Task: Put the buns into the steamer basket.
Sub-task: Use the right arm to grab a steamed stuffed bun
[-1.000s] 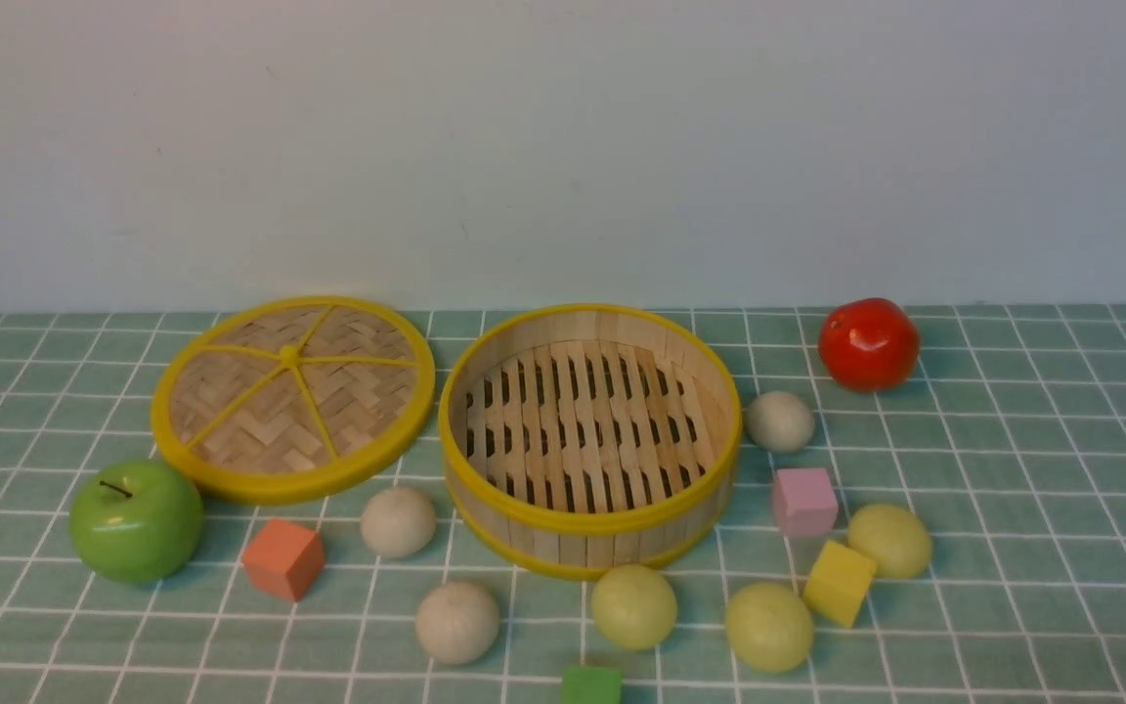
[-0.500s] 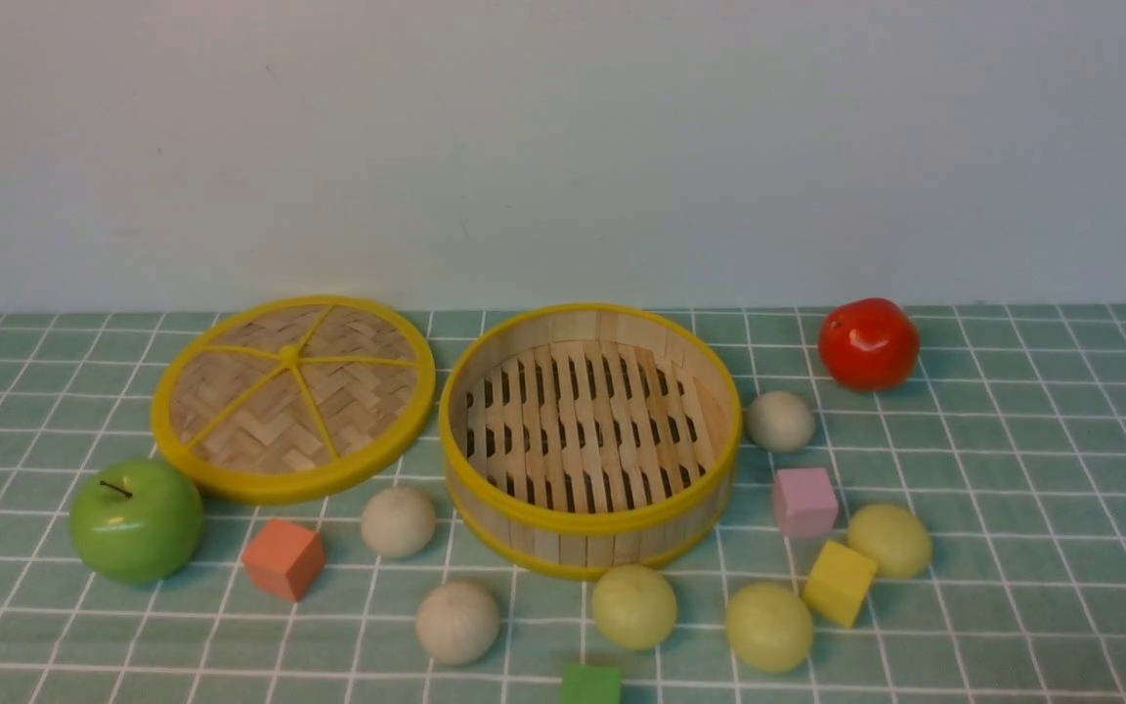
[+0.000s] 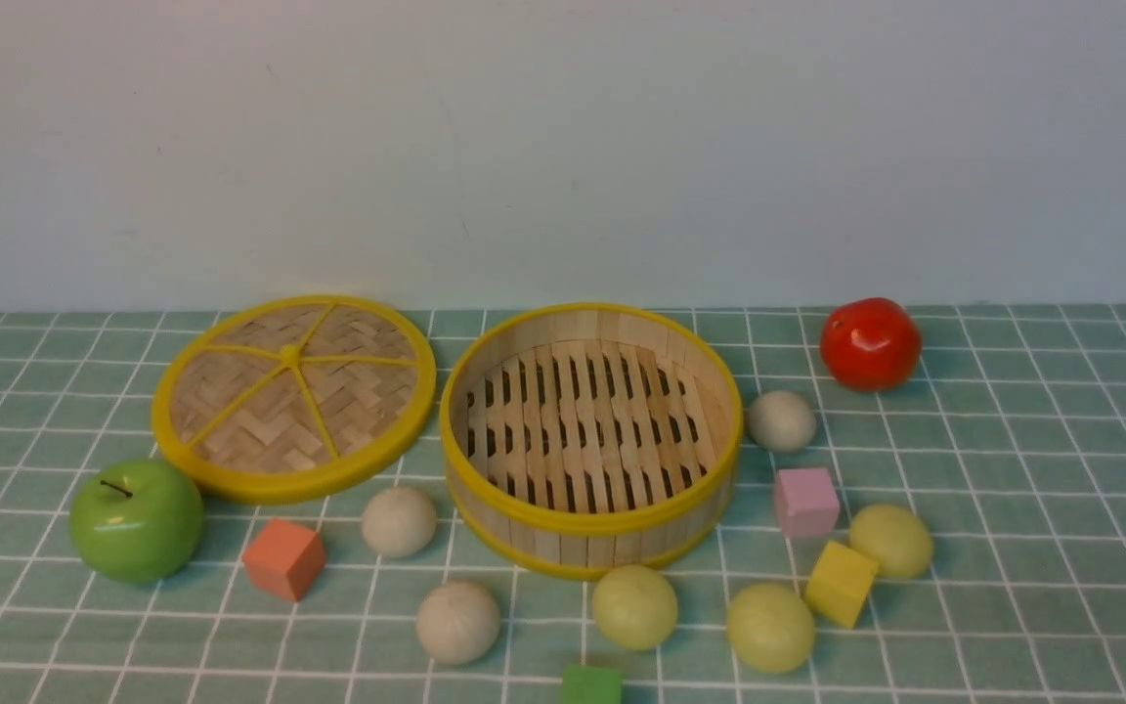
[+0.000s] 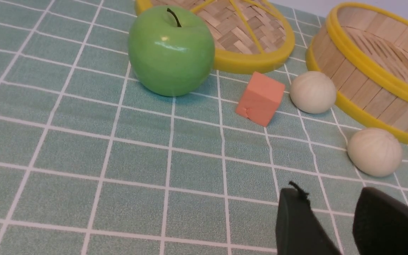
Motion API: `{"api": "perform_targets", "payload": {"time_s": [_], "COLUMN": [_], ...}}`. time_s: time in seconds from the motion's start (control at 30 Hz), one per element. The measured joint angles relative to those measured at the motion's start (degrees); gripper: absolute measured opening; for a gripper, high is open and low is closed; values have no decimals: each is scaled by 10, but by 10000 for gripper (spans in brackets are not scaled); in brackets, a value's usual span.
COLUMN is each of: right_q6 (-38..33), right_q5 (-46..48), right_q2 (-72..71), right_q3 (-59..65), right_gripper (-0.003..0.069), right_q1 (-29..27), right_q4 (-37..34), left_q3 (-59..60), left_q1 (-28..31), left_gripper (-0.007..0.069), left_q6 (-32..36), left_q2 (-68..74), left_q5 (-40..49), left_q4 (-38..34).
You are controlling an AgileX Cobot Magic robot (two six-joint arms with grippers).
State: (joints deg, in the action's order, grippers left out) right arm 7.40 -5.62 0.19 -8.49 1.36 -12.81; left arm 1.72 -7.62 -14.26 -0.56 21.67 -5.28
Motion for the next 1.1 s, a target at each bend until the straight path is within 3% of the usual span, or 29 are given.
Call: {"api": "perform_targets", "payload": {"time_s": [0.27, 0.47, 0.67, 0.87, 1.1], "right_q6": [-29, -32, -92, -252, -244], "right_q5": [191, 352, 381, 448, 489], "right_q2": [171, 322, 453, 603, 738], "right_q3": [-265, -325, -325, -364, -462], "right_gripper": [240, 240, 240, 240, 240], "right_q1": [0, 0, 0, 0, 18], "right_q4": [10, 13, -4, -107, -110], "left_q3": [0, 0, 0, 0, 0], "left_q1": [0, 0, 0, 0, 0], "left_gripper": [238, 238, 238, 238, 238], "left_q6": [0, 0, 0, 0, 0], "left_q2": [0, 0, 0, 0, 0], "left_q5": [0, 0, 0, 0, 0], "left_q4": [0, 0, 0, 0, 0]}}
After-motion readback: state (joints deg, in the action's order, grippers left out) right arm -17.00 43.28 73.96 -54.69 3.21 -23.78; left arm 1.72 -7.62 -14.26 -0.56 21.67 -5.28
